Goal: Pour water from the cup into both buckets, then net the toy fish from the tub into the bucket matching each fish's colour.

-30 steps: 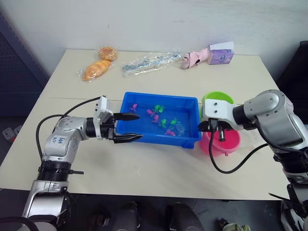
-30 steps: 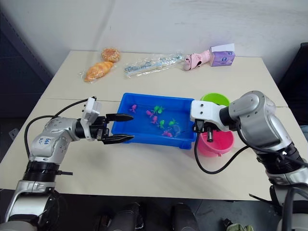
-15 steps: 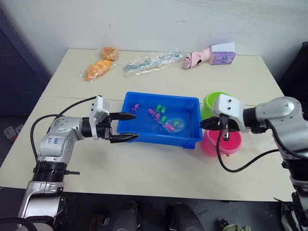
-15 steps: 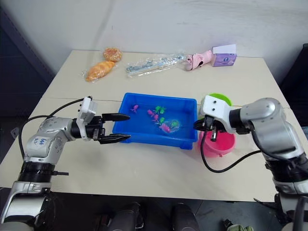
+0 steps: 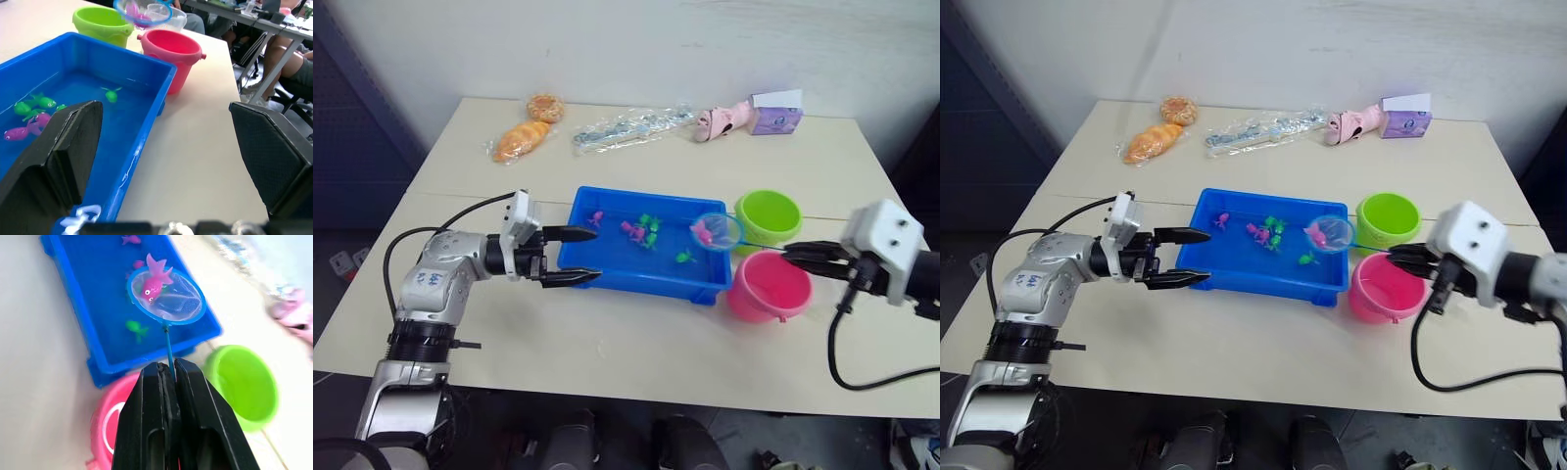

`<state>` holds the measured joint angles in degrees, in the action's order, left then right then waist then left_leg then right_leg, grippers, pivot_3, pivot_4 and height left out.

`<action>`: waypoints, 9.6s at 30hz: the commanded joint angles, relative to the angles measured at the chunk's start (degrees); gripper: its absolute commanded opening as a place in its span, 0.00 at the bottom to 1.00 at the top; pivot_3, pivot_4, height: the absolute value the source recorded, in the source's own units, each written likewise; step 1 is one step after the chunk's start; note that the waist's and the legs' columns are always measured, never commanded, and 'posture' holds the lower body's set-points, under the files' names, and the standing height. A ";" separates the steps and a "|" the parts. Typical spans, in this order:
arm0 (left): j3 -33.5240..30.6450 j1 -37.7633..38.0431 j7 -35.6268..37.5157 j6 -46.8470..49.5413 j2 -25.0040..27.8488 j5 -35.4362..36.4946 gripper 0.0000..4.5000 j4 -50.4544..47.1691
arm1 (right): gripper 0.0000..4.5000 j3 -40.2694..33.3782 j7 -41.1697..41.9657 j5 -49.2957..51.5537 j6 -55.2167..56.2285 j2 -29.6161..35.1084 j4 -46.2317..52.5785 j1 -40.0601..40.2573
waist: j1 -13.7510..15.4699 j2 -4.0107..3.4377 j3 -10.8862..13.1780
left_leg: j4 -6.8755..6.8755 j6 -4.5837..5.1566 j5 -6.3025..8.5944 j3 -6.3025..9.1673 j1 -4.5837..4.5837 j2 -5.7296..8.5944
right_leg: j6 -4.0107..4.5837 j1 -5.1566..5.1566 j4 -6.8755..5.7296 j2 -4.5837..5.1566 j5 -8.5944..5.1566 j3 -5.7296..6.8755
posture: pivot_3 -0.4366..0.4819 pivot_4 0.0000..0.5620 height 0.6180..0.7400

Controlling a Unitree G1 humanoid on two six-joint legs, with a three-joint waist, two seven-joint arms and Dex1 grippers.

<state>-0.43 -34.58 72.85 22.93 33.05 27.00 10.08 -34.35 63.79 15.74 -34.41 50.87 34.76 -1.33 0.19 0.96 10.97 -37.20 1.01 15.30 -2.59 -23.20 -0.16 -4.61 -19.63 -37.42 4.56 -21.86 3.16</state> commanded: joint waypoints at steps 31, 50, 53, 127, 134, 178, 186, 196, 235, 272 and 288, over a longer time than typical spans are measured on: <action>2.45 -0.87 -1.30 2.03 -7.38 2.05 0.99 -5.40 | 0.00 -12.98 -36.53 -44.55 83.45 -9.99 -22.89 27.98 | -0.22 -0.02 -0.01 | 0.08 -0.15 -0.10 -0.18 0.33 0.02 | -0.05 0.04 0.05 -0.04 -0.03 -0.26 | 0.48 0.27 1.00; 3.04 -0.96 -2.96 1.58 -10.56 1.75 0.99 -5.13 | 0.00 -7.40 -54.58 -58.94 82.58 -6.60 -23.90 28.30 | -0.35 -0.03 -0.02 | 0.13 -0.24 -0.17 -0.30 0.45 0.00 | -0.05 0.07 0.01 -0.08 -0.04 -0.38 | 0.48 0.27 1.00; 3.27 -1.04 -3.01 1.45 -11.00 1.75 0.99 -4.94 | 0.00 -7.18 -55.15 -60.26 80.68 -7.59 -22.13 29.83 | -0.25 -0.04 -0.02 | 0.15 -0.24 -0.18 -0.29 0.45 0.00 | -0.05 0.08 0.01 -0.09 -0.04 -0.37 | 0.48 0.27 1.00; -9.32 5.53 -9.17 0.30 2.20 1.92 0.99 -1.81 | 0.00 53.36 -33.40 -20.66 -0.78 -10.70 -15.47 -25.01 | -0.58 0.01 0.01 | 0.09 -0.04 -0.07 -0.16 -0.07 0.02 | -0.01 -0.47 -0.18 0.09 -0.04 -0.21 | 0.48 0.27 1.00; -9.33 5.84 -9.24 0.67 2.22 2.04 0.99 -2.31 | 0.00 51.02 -32.92 -20.50 -0.13 -11.97 -16.29 -25.34 | -0.64 0.01 0.01 | 0.09 -0.05 -0.07 -0.17 -0.07 0.02 | -0.01 -0.50 -0.20 0.09 -0.04 -0.22 | 0.48 0.27 1.00; -9.44 6.77 -9.81 0.76 1.07 2.13 0.99 -3.28 | 0.00 55.40 -26.23 -42.52 15.83 -5.99 -20.99 -27.23 | -0.85 0.01 0.01 | 0.09 -0.10 -0.10 -0.25 -0.08 0.02 | -0.01 -0.56 -0.25 0.07 -0.04 -0.27 | 0.48 0.27 1.00; -9.54 6.98 -9.47 0.84 1.47 2.19 0.99 -3.45 | 0.00 50.51 -21.12 -34.86 7.32 -12.47 -16.26 -25.87 | -0.98 0.01 0.01 | 0.09 -0.12 -0.11 -0.25 -0.08 0.01 | -0.01 -0.56 -0.27 0.06 -0.04 -0.26 | 0.48 0.27 1.00; -9.64 6.33 -7.70 0.86 3.64 2.03 0.99 -2.65 | 0.00 34.05 -11.56 -14.00 -16.14 -13.08 -1.94 -22.34 | -0.56 0.00 0.01 | 0.12 -0.09 -0.09 -0.20 -0.08 0.01 | -0.01 -0.54 -0.28 0.07 -0.04 -0.26 | 0.48 0.27 1.00; 1.20 -5.32 -0.82 0.34 -7.18 2.02 0.99 1.19 | 0.00 -10.98 -19.70 -18.77 38.52 -17.17 1.46 32.40 | -0.25 -0.02 0.00 | 0.18 -0.14 -0.11 -0.24 0.28 0.02 | -0.07 -0.08 0.01 -0.04 -0.05 -0.33 | 0.48 0.27 1.00; 2.11 -3.26 -3.59 3.11 -11.03 3.16 0.99 -2.56 | 0.00 -9.34 -57.37 -63.96 74.68 -10.02 -11.41 34.73 | -0.22 -0.02 -0.01 | 0.21 -0.32 -0.22 -0.25 0.38 0.01 | -0.06 0.02 0.02 -0.10 -0.07 -0.35 | 0.48 0.27 1.00; 1.10 -2.39 -3.72 3.11 -9.69 3.02 0.99 -2.84 | 0.00 -9.27 -52.06 -50.98 70.91 -10.53 -8.13 37.12 | -0.41 -0.02 0.00 | 0.23 -0.30 -0.22 -0.27 0.46 0.01 | -0.06 0.09 0.04 -0.10 -0.07 -0.38 | 0.48 0.27 1.00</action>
<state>1.84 -37.23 68.86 26.24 22.66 28.98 9.31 -41.28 10.53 -39.95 37.24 39.66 24.50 35.69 -0.22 0.94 10.97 -36.96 0.71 15.08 -2.86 -22.71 -0.16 -4.67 -19.52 -37.39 4.47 -21.93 2.78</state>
